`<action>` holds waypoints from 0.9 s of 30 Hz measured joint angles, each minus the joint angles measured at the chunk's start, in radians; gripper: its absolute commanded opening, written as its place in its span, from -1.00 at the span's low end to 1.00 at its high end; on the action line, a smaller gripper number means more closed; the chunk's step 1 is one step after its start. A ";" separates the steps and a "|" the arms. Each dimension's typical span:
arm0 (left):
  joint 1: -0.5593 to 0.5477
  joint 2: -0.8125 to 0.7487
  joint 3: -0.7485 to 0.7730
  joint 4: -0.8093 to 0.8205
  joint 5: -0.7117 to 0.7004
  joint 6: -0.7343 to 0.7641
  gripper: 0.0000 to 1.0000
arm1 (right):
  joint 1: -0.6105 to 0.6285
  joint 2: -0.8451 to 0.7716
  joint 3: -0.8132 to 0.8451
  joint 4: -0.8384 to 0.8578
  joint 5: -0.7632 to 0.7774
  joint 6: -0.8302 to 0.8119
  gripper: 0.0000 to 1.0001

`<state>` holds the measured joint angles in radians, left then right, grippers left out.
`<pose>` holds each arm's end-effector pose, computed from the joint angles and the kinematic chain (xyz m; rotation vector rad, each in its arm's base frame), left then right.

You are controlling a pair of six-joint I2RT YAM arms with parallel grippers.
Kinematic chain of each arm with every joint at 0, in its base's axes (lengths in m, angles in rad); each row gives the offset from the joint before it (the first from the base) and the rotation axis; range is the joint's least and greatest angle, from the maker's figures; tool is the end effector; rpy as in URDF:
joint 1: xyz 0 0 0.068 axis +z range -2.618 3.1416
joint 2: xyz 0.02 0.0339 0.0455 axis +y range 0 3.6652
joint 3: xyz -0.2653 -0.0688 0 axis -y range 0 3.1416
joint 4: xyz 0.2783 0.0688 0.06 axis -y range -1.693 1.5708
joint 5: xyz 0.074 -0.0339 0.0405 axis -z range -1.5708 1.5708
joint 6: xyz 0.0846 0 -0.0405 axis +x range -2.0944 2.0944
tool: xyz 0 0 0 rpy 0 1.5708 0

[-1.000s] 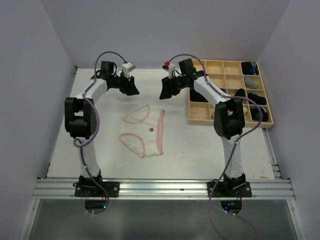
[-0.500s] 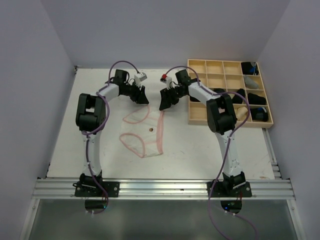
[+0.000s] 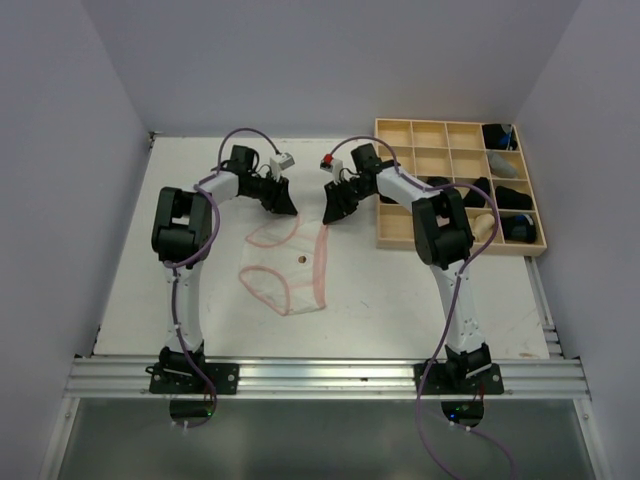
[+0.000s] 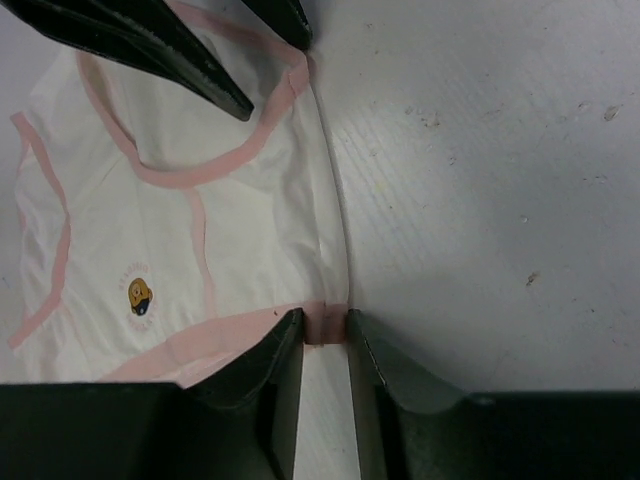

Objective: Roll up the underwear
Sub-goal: Fold the underwear

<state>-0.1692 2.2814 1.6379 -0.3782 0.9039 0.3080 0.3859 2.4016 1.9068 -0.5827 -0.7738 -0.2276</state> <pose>0.4990 -0.1527 0.0879 0.8605 2.1893 -1.0832 0.4901 0.2629 0.0946 -1.0055 2.3198 1.0716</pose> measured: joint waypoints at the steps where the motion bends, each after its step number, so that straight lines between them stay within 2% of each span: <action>1: 0.000 0.000 0.000 0.000 0.000 -0.002 -0.29 | 0.000 0.000 -0.001 -0.003 0.001 0.000 -0.59; 5: -0.002 0.000 0.000 0.002 -0.002 -0.006 -0.62 | 0.000 0.000 -0.002 -0.003 0.002 -0.001 -0.73; 6: -0.002 0.000 0.000 0.004 -0.001 -0.010 -0.75 | 0.000 0.000 -0.002 -0.003 0.003 -0.001 -0.75; 10: -0.002 0.000 0.000 0.022 0.002 -0.035 -0.98 | 0.000 0.000 -0.001 0.000 0.004 0.002 -0.84; 22: 0.002 0.024 0.055 0.037 0.011 -0.080 -1.00 | 0.000 0.000 0.045 0.005 0.025 0.002 -0.99; 23: 0.003 0.024 0.055 0.037 0.010 -0.080 -0.87 | 0.000 0.000 0.045 0.005 0.027 0.002 -1.00; 26: 0.004 0.024 0.055 0.037 0.007 -0.072 -0.19 | 0.000 0.000 0.045 0.004 0.030 0.000 -1.00; 27: 0.004 0.024 0.055 0.038 0.005 -0.069 -0.14 | 0.000 0.000 0.045 0.004 0.030 -0.001 -1.00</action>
<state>-0.1650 2.3054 1.6924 -0.3405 0.9089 0.2394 0.3859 2.4020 1.9522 -0.5785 -0.7437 -0.2283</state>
